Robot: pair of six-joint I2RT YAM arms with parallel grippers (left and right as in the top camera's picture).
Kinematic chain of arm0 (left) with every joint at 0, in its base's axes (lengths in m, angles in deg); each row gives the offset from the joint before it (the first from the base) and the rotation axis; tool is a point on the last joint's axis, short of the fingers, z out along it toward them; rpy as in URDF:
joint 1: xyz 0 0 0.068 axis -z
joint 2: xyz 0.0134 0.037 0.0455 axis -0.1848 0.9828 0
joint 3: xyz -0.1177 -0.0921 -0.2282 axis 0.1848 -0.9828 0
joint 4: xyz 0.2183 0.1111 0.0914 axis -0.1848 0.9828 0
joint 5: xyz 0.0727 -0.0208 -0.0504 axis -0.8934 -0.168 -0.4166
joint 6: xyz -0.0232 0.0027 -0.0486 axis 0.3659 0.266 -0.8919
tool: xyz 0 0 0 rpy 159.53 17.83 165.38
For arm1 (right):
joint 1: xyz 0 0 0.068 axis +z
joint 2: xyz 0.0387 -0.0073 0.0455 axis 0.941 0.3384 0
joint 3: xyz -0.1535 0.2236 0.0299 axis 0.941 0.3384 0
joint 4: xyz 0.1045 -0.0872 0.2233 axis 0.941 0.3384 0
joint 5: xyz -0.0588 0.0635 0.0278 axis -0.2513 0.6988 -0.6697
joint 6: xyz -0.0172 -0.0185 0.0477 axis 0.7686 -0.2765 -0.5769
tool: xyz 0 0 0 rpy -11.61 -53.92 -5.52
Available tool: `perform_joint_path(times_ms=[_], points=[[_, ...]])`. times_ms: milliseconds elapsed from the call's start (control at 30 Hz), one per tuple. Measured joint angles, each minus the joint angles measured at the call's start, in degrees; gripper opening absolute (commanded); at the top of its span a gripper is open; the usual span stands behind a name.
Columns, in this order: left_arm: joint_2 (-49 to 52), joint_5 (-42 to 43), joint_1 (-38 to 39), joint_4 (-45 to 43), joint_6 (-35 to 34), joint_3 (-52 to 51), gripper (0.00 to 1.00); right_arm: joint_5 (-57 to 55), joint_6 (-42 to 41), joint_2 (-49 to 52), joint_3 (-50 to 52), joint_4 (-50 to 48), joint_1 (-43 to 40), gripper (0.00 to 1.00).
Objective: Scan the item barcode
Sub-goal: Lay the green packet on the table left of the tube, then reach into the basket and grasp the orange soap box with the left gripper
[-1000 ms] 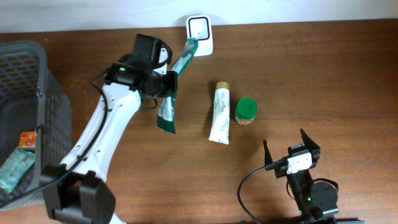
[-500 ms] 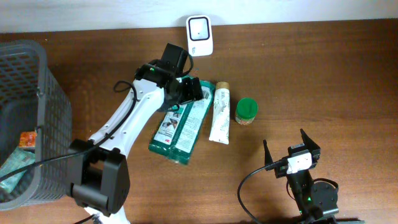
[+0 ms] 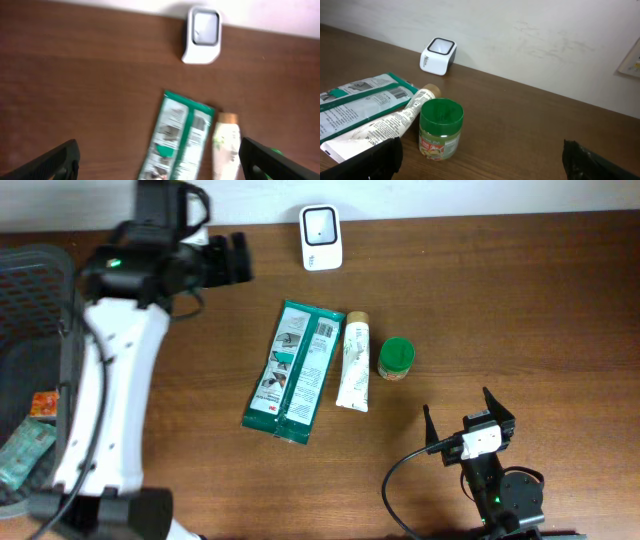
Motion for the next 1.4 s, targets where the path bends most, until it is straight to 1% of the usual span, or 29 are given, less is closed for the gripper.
perform_joint_path(times_ms=[33,67,167,233,300,367,433,733,967,1400], points=[[-1.5,-0.6,-1.5,0.1,1.2,0.0,0.99,0.0,0.0,0.0,0.0,0.0,0.0,0.98],[-3.9,-2.1,-4.5,0.2,2.8,0.0,0.99,0.0,0.0,0.0,0.0,0.0,0.0,0.98],[-7.7,-4.5,-11.8,0.2,4.3,0.0,0.99,0.0,0.0,0.0,0.0,0.0,0.0,0.98],[-8.4,-5.6,-18.8,1.0,4.3,0.3,0.99,0.0,0.0,0.0,0.0,0.0,0.0,0.98],[-8.4,-5.9,-24.1,1.7,3.0,0.3,0.99,0.0,0.0,0.0,0.0,0.0,0.0,0.98],[-8.4,-6.1,-28.3,1.8,1.7,0.3,0.99,0.0,0.0,0.0,0.0,0.0,0.0,0.98],[-8.4,-6.1,-30.5,2.5,1.3,0.3,0.99,0.0,0.0,0.0,0.0,0.0,0.0,0.98],[-8.0,-6.1,-36.8,3.5,1.1,0.3,0.99,0.0,0.0,0.0,0.0,0.0,0.0,0.98],[-0.8,-6.1,-39.9,5.9,1.1,0.3,0.99,0.0,0.0,0.0,0.0,0.0,0.0,0.98],[3.9,-6.1,-40.3,8.4,1.1,0.3,0.99,0.0,0.0,0.0,0.0,0.0,0.0,0.98]])
